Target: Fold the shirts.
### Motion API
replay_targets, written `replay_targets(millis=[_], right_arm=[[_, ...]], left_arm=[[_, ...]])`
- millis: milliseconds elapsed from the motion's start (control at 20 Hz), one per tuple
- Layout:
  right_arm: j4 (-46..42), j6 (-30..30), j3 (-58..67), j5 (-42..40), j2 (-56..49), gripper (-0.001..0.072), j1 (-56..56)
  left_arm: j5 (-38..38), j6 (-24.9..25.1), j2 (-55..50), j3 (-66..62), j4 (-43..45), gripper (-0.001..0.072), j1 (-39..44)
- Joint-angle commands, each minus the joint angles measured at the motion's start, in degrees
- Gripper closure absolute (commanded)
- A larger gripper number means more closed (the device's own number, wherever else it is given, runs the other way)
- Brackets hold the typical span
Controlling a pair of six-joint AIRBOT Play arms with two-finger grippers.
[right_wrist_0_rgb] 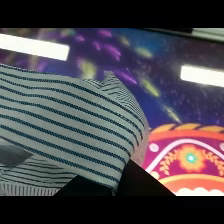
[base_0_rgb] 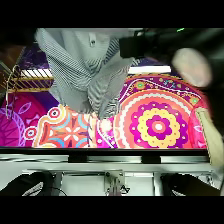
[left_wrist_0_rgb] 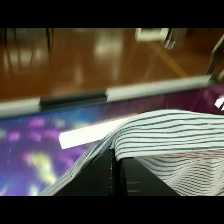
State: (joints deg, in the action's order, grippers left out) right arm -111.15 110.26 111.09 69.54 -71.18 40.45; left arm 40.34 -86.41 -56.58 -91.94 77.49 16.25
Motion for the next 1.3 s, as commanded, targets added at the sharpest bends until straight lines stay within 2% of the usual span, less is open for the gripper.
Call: replay_targets(millis=[0,200,300,400,550,750,850,950,1000,1100,1200,1250], right_arm=[[9.38,-3.65,2.51,3.21,4.66,0.0638,-0.09],[11.82,-1.40,2.45,20.02,-1.31,0.0637,-0.11],[11.89,-1.16,2.47,26.67,-7.41,0.0637,-0.11],[11.89,-2.73,2.45,29.31,-14.14,0.0638,-0.11],[15.74,-5.86,2.47,29.57,-23.71,0.0638,-1.22],[32.02,-6.23,2.47,20.94,-28.65,0.0639,-6.19],[33.68,-6.23,2.47,17.97,-27.96,0.0638,-7.72],[33.03,-6.25,2.47,19.02,-27.32,0.0638,-8.70],[32.46,-6.27,2.47,19.65,-27.15,0.0638,-8.96],[32.39,-6.47,2.47,19.96,-27.04,0.0638,-8.96],[32.41,-6.45,2.47,19.91,-27.04,0.0638,-8.83],[32.61,-6.45,2.47,20.00,-27.04,0.0638,-8.83]], left_arm=[[3.58,-0.72,4.81,-4.04,1.64,0.0646,0.26],[23.08,-0.87,3.13,-1.33,9.18,0.0646,0.26],[27.30,-0.92,1.95,3.78,11.69,0.0645,0.24],[27.41,-2.25,0.46,10.40,13.11,0.0645,0.17],[27.06,-2.45,-3.48,18.80,15.10,0.0644,-0.44],[26.82,-3.26,-9.51,21.68,14.82,0.0644,-1.60],[25.00,-3.23,-10.71,21.68,14.16,0.0643,-1.60],[22.14,-3.28,-10.67,21.64,13.29,0.0642,-1.57],[21.03,-3.26,-10.62,21.59,12.46,0.0622,-1.60],[20.06,-3.32,-10.64,21.24,10.75,0.0456,-1.60],[20.65,-3.26,-10.60,20.33,10.36,0.0360,-1.60],[21.33,-3.26,-10.60,18.97,10.64,0.0241,-1.84]])
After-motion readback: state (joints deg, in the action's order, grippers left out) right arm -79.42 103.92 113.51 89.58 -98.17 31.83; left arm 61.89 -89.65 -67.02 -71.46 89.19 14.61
